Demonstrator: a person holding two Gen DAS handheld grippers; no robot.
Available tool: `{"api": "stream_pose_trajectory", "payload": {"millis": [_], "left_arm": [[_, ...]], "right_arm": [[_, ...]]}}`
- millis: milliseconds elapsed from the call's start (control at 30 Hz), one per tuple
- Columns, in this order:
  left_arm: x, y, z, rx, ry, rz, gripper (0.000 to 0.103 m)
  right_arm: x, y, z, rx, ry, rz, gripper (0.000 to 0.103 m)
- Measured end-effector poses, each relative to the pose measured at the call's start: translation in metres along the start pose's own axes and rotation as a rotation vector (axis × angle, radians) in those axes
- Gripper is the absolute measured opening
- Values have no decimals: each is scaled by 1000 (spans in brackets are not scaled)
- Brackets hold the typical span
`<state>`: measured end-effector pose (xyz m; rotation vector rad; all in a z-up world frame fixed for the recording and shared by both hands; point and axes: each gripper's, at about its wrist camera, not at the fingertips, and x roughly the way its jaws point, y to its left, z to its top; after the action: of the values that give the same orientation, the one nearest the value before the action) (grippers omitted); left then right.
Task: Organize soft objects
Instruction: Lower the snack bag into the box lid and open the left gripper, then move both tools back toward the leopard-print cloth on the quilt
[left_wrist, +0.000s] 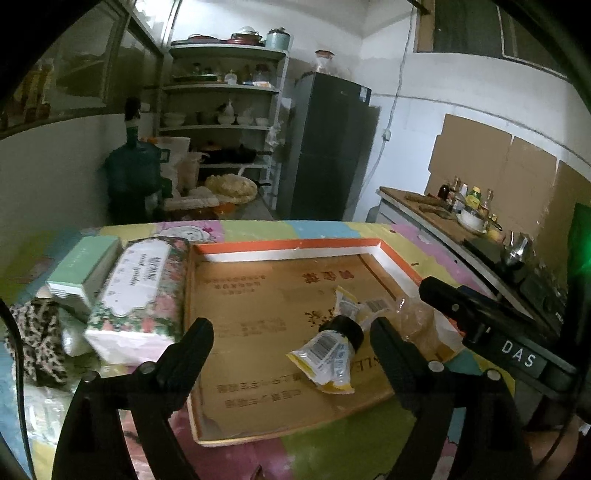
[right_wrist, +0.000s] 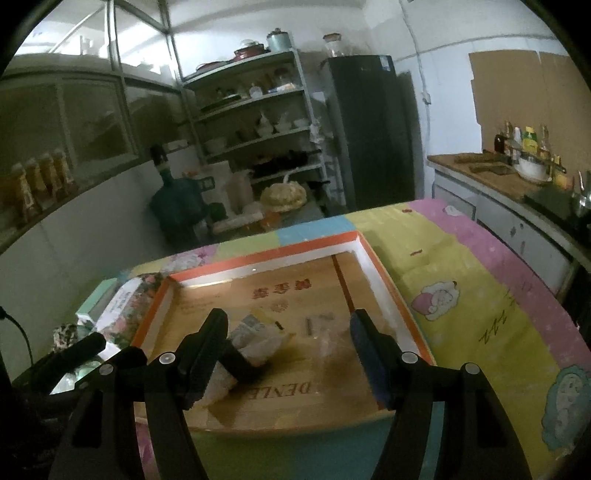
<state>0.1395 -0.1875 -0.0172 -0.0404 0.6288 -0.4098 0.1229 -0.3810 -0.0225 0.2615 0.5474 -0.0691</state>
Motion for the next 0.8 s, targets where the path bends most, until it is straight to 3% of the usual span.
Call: {"api": "stream_pose_trajectory", "payload": {"millis": [800], "left_arm": [[-48, 54, -8, -44, -64, 86, 87]], "right_arm": [[-23, 70, -3, -81, -33, 55, 71]]}}
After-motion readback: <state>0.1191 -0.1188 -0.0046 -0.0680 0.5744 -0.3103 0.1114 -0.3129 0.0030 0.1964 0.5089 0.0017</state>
